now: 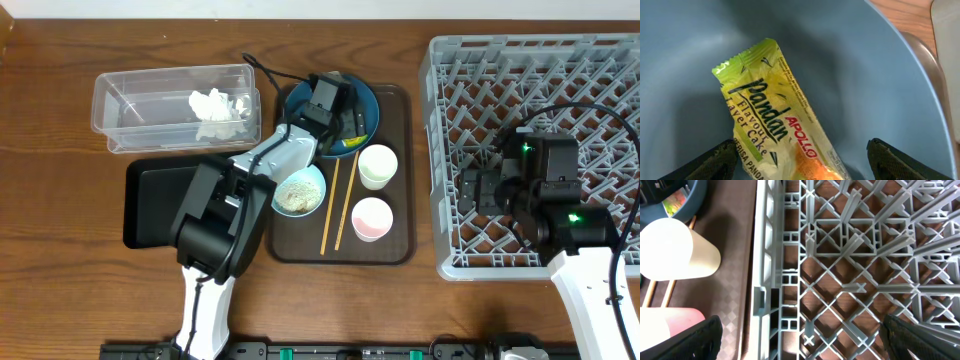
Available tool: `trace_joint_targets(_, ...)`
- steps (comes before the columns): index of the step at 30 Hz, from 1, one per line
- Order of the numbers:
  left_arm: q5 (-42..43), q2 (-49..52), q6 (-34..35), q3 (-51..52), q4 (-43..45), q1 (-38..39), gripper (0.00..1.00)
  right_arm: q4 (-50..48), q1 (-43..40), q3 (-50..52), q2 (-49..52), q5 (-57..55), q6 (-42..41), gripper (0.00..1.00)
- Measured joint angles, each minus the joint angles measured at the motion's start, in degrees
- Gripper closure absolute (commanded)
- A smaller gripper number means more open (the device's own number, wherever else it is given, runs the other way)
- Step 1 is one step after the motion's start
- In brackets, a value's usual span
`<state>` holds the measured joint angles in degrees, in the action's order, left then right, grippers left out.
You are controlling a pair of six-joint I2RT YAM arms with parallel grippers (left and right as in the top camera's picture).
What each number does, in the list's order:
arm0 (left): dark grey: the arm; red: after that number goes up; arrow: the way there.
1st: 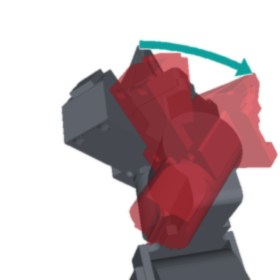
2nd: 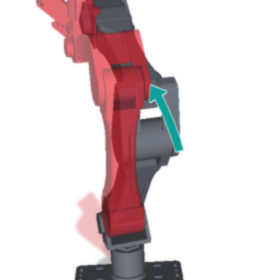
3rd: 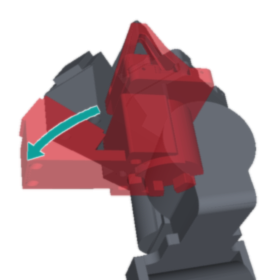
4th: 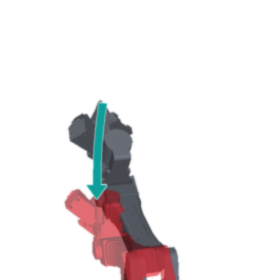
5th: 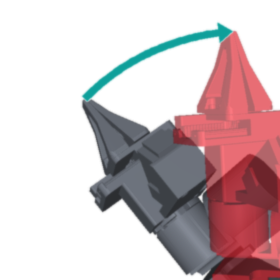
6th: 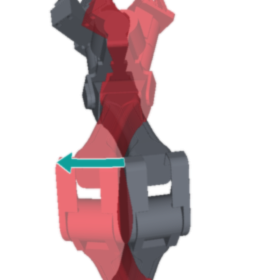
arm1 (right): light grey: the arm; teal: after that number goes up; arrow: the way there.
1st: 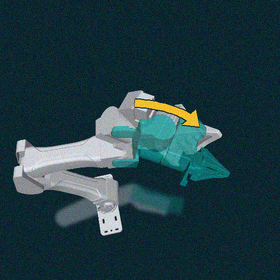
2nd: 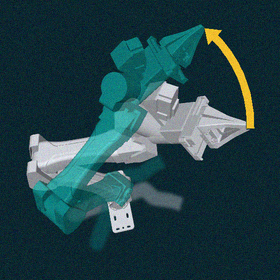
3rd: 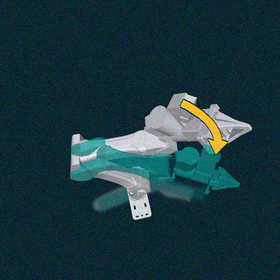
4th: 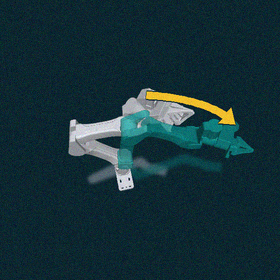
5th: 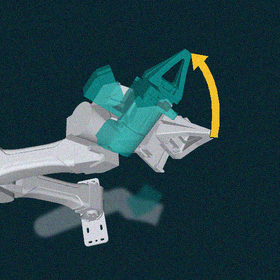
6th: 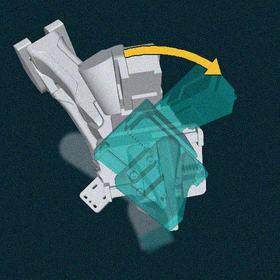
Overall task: Sort waste into correct bins and load items into the dishwasher rack
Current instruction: 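Grasp the yellow-green snack wrapper on the blue plate with the left gripper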
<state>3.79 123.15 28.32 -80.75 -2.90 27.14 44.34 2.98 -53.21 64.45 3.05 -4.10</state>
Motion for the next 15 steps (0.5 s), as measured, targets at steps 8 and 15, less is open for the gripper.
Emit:
trace_joint_targets(8, -0.17, 0.33, 0.28, -0.13, -0.61, 0.09, 0.55, 0.00, 0.00, 0.00, 0.00, 0.00, 0.00, 0.01)
trace_joint_targets(15, 0.11, 0.33, 0.28, -0.13, -1.33, 0.07, 0.81, 0.02, 0.00, 0.00, 0.00, 0.00, 0.00, 0.01)
